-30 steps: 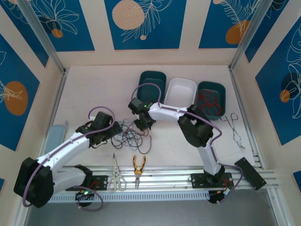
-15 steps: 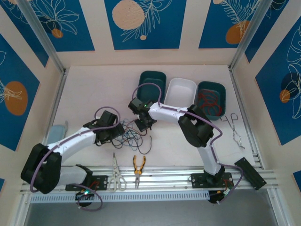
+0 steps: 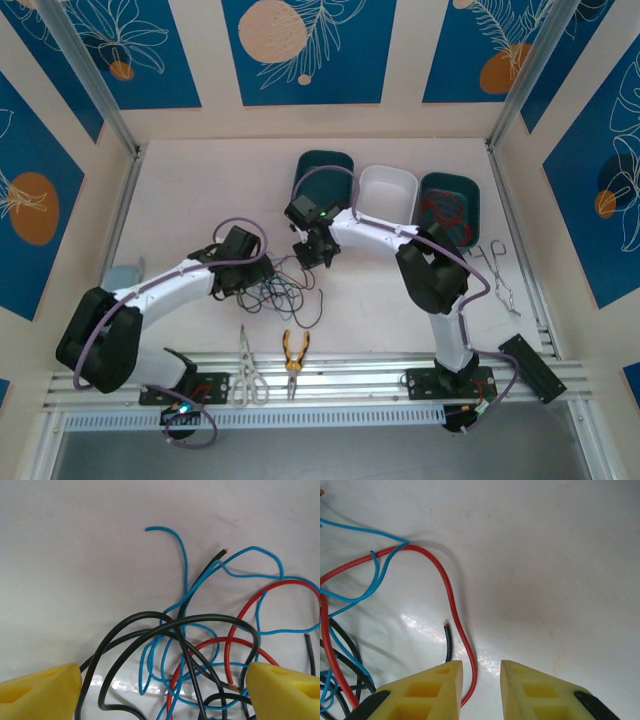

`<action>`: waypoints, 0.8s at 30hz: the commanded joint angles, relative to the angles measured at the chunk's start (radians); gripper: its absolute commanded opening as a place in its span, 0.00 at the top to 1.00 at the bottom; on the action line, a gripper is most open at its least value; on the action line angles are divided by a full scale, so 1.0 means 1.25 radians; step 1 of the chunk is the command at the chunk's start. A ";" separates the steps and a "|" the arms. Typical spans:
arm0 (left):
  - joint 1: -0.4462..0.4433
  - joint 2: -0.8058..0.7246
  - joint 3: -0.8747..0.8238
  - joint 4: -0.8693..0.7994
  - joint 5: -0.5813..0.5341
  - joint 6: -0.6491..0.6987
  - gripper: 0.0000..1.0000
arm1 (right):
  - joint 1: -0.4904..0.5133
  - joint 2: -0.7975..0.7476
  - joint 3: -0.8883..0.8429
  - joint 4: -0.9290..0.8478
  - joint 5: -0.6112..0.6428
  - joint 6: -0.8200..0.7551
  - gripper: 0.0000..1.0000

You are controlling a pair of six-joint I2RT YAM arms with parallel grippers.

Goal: Untangle the cables

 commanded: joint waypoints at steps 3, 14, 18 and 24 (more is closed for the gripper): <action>-0.007 0.019 0.037 -0.030 -0.002 0.029 0.15 | -0.003 0.008 -0.008 0.033 -0.061 -0.013 0.73; -0.007 -0.001 0.032 -0.056 -0.026 0.022 0.15 | 0.037 0.082 0.043 0.046 0.020 -0.061 0.70; -0.007 -0.009 0.026 -0.062 -0.032 0.018 0.14 | 0.042 0.110 0.069 0.044 0.035 -0.064 0.70; -0.007 -0.025 0.012 -0.059 -0.038 0.007 0.14 | 0.044 0.147 0.108 0.033 0.064 -0.060 0.70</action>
